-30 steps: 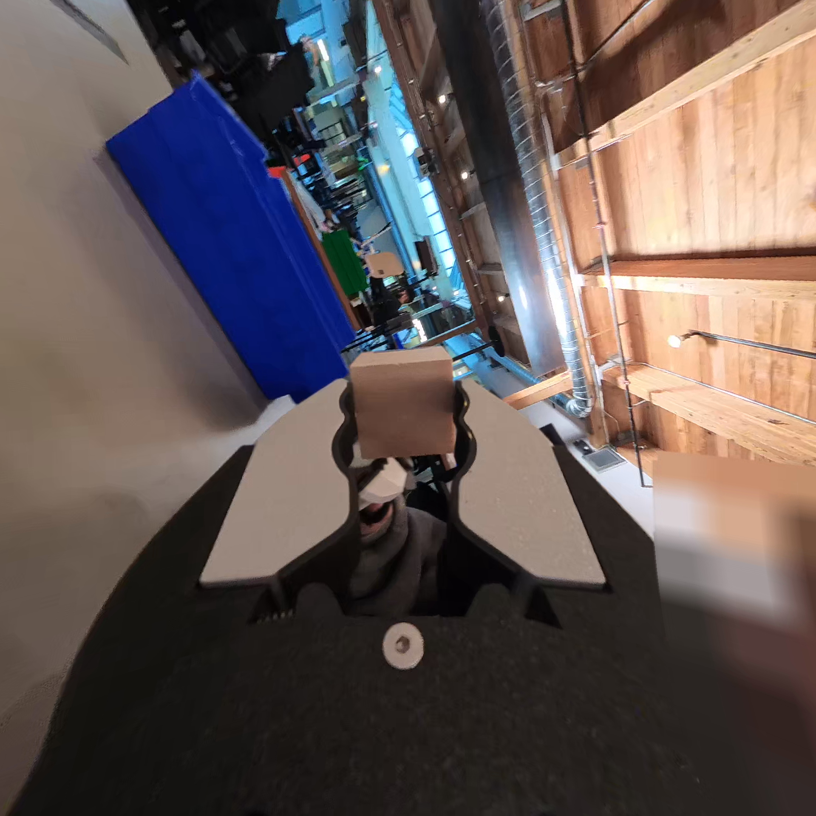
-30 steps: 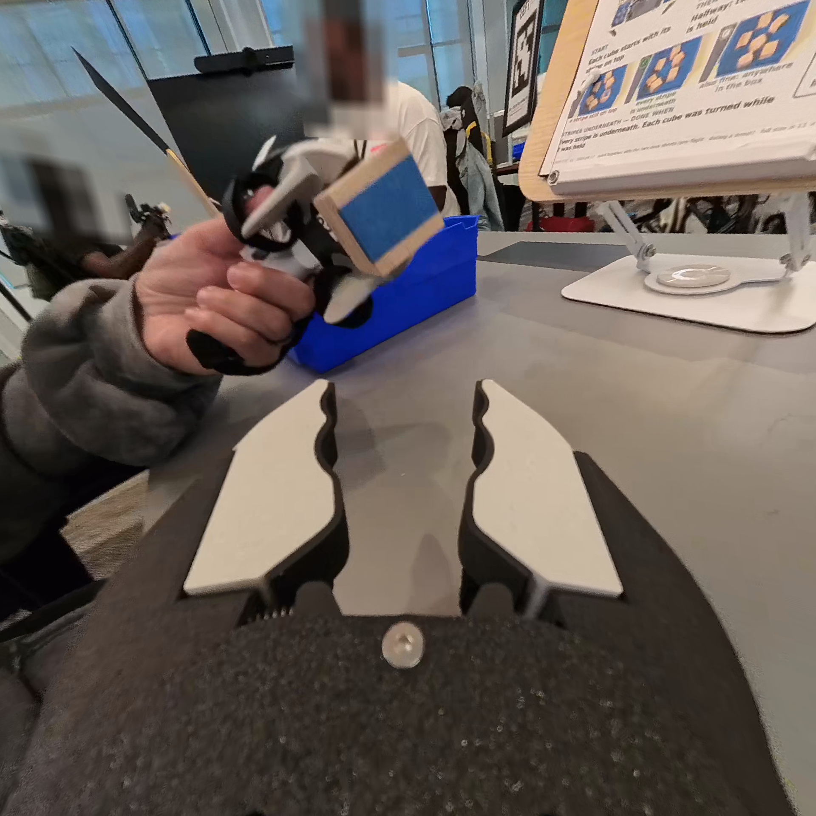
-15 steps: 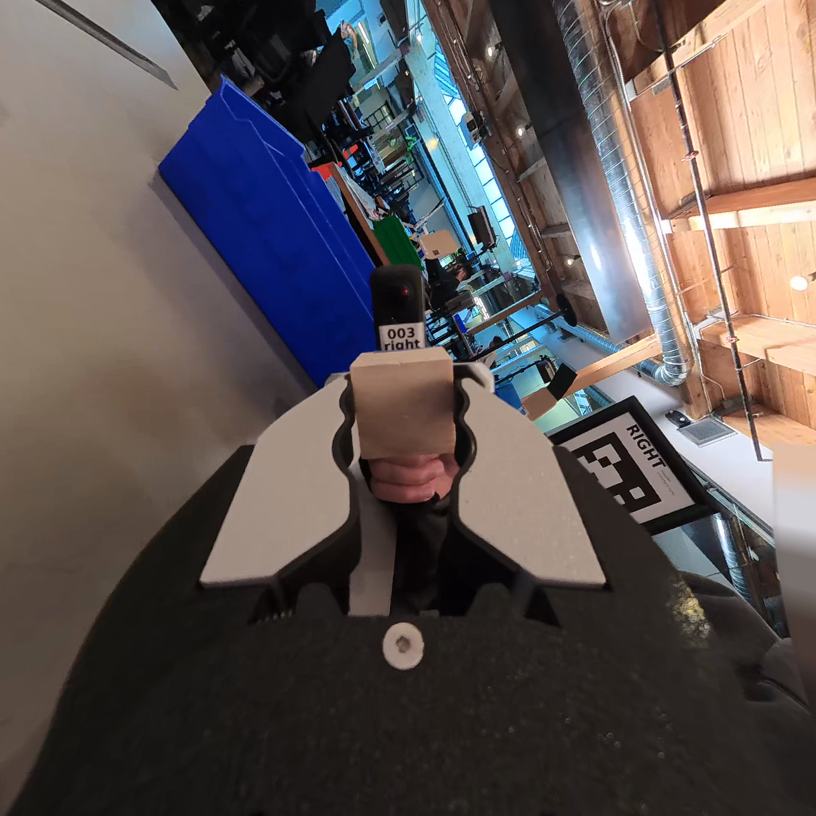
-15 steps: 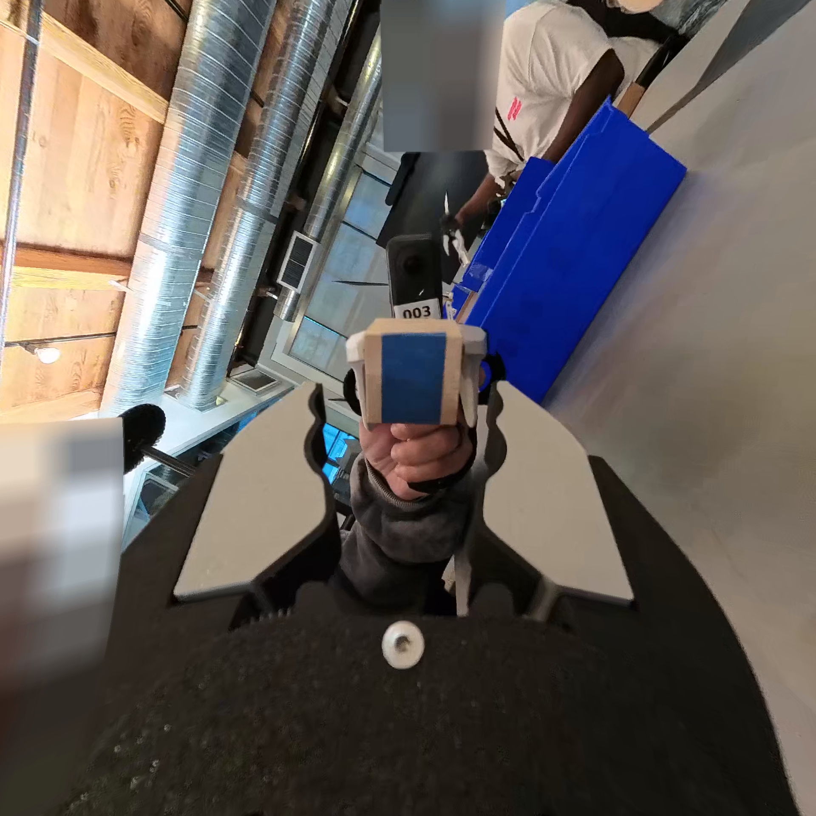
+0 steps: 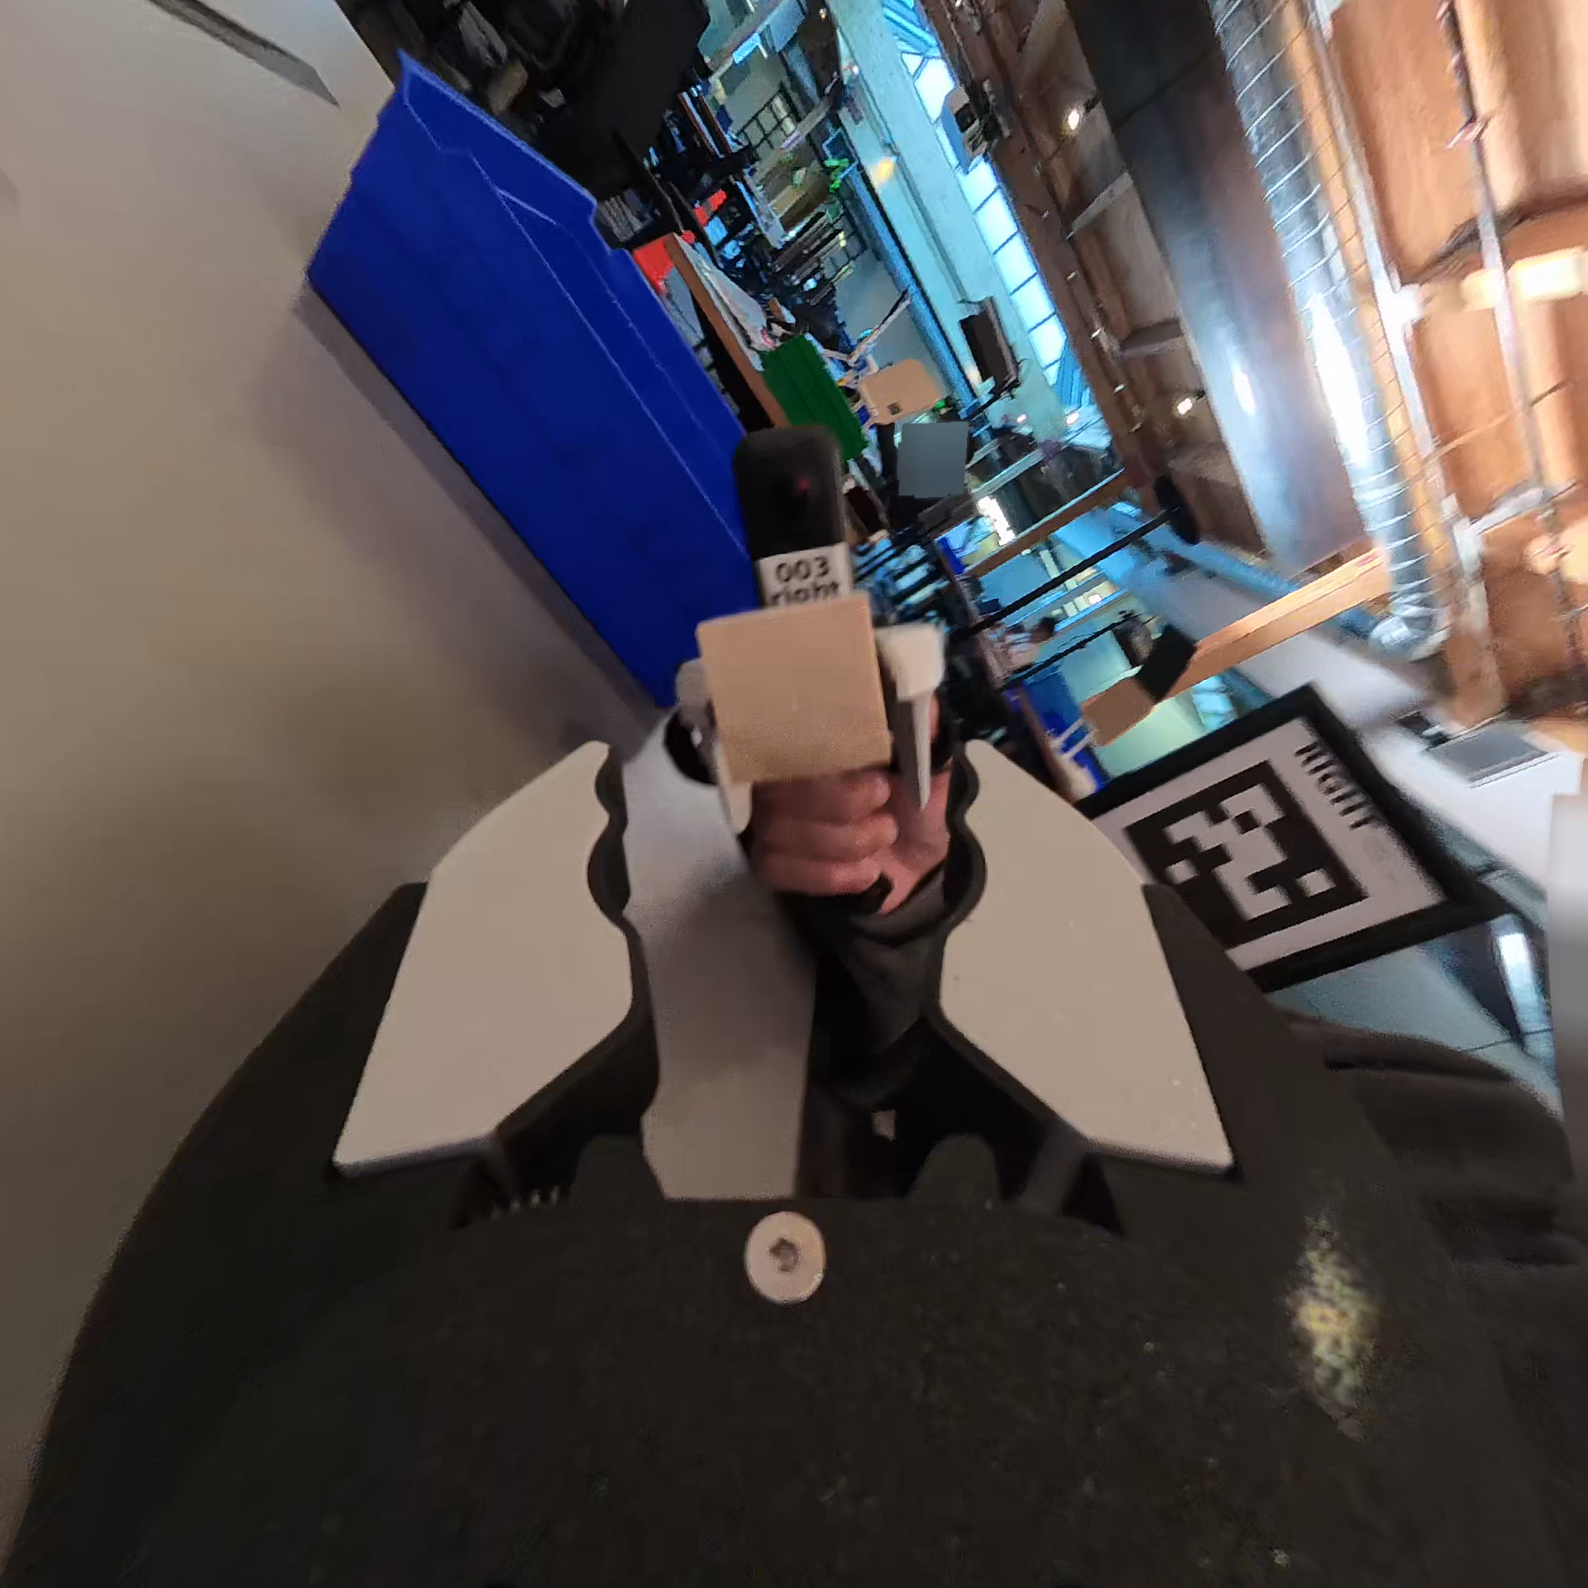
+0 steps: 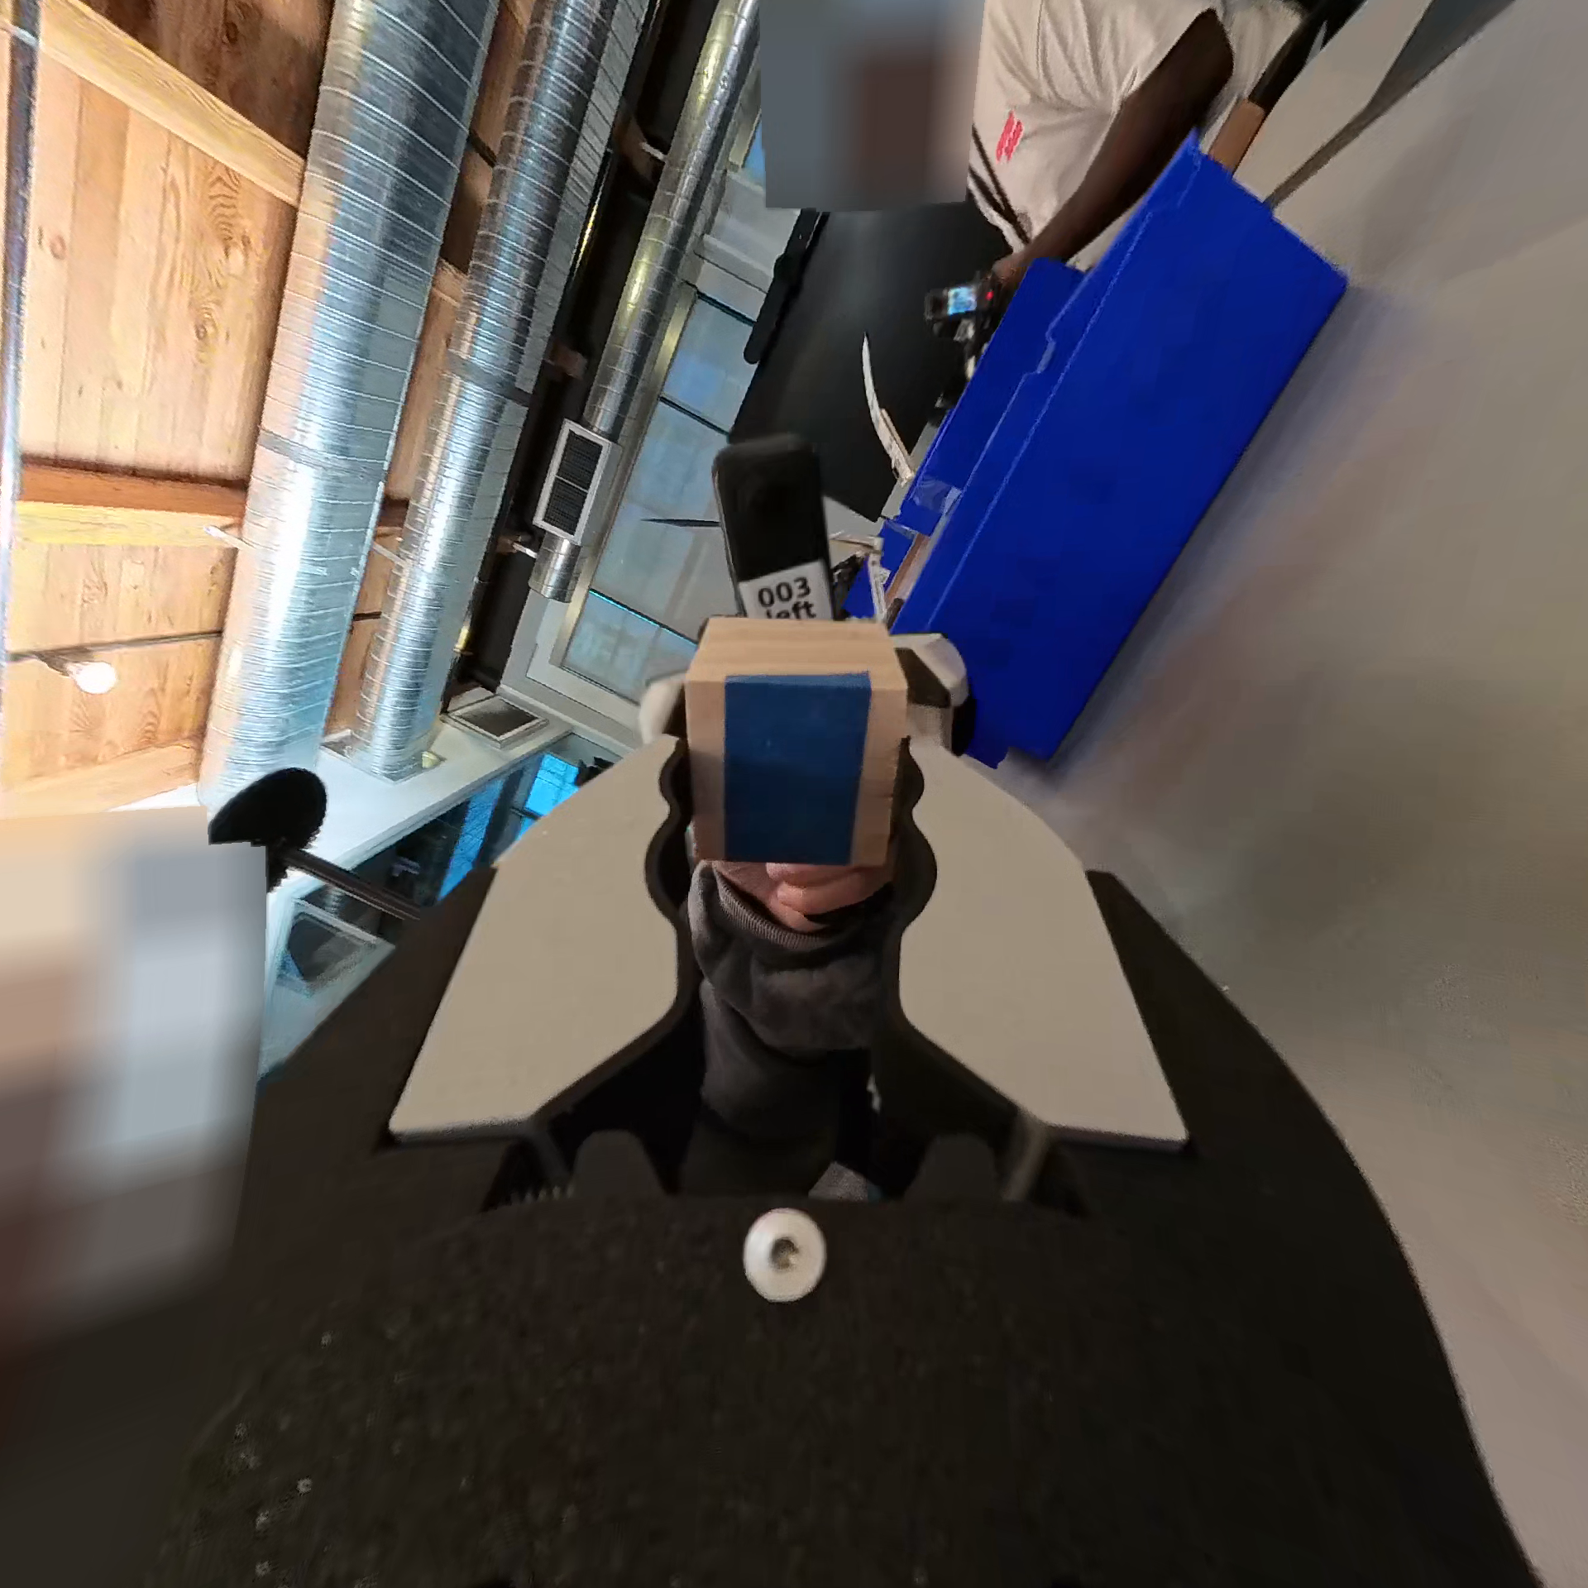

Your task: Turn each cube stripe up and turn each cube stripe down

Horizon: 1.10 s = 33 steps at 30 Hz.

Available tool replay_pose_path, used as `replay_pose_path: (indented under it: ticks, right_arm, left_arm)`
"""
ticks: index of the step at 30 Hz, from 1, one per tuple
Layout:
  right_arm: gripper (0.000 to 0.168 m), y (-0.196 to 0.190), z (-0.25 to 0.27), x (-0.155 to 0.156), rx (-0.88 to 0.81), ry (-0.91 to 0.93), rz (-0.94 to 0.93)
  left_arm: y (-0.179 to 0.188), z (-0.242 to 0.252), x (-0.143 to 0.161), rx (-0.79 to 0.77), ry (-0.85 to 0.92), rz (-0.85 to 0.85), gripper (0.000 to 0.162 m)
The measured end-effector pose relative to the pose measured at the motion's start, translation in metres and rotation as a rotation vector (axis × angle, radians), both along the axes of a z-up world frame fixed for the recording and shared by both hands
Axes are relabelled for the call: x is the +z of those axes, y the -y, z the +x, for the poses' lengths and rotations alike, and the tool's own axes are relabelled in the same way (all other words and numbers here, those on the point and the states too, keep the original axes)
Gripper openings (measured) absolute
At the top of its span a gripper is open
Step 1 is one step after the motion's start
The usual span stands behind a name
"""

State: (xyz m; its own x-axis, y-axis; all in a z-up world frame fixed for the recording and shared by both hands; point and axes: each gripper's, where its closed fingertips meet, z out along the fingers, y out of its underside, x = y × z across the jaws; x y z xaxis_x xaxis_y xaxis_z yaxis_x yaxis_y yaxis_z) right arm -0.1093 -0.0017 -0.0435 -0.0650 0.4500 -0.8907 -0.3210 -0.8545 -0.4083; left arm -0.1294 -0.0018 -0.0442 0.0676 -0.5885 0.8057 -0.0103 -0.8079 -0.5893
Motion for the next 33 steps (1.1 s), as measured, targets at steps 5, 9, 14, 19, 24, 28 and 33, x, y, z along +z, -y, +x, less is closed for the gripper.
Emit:
replay_pose_path:
  ticks: [5, 9, 14, 19, 24, 28, 33]
  right_arm:
    - [0.045, 0.005, 0.030, 0.038, -0.083, 0.080, 0.149]
    - [0.045, 0.005, 0.081, 0.081, -0.209, 0.138, 0.271]
    - [0.045, -0.019, 0.178, 0.079, -0.498, 0.545, 0.309]
    - [0.045, -0.057, 0.274, 0.038, -0.656, 0.966, 0.121]
    - [0.045, -0.085, 0.342, -0.038, -0.536, 1.414, -0.243]
    - [0.045, -0.093, 0.362, -0.074, -0.414, 1.623, -0.383]
    - [0.045, -0.095, 0.368, -0.105, -0.275, 1.748, -0.479]
  left_arm:
    - [0.029, -0.016, -0.032, 0.040, -0.151, 0.257, 0.072]
    - [0.052, -0.026, -0.057, 0.062, -0.331, 0.436, 0.066]
    - [0.056, -0.028, -0.054, 0.108, -0.448, 0.608, 0.063]
    - [0.061, -0.024, -0.066, 0.059, -0.443, 0.520, 0.064]
    - [0.061, -0.024, -0.065, 0.041, -0.396, 0.445, 0.064]
    - [0.059, -0.027, -0.067, 0.045, -0.436, 0.475, 0.064]
    - [0.062, -0.024, -0.073, 0.030, -0.457, 0.479, 0.064]
